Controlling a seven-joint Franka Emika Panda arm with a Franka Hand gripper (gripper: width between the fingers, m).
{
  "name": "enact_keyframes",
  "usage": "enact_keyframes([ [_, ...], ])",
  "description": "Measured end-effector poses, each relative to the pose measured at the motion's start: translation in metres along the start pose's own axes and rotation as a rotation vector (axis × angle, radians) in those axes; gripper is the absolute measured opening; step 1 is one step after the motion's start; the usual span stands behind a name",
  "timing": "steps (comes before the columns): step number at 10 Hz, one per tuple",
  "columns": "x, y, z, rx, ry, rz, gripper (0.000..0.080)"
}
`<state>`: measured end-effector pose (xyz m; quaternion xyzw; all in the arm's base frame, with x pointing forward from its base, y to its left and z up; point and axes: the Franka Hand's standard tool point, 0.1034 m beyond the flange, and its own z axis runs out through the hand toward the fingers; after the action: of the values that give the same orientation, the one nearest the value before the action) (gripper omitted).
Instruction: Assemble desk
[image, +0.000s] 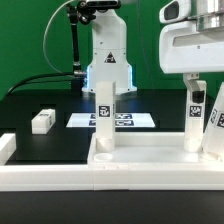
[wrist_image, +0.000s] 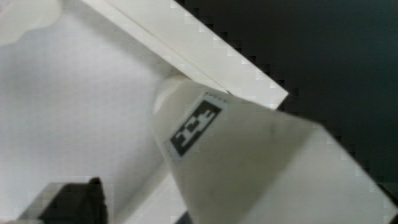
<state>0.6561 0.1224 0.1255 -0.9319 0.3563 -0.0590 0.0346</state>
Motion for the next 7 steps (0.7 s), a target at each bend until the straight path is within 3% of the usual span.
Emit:
enact_keyframes([
  [2, -0.011, -0.007, 0.004, -0.002, 0.008, -0.287, 0.0649],
  [6, 0.0, 0.019, 0.015, -0.025, 0.011, -0.62, 0.0649],
  [7, -0.001, 0.018, 0.015, -0.025, 0.011, -0.602, 0.0649],
])
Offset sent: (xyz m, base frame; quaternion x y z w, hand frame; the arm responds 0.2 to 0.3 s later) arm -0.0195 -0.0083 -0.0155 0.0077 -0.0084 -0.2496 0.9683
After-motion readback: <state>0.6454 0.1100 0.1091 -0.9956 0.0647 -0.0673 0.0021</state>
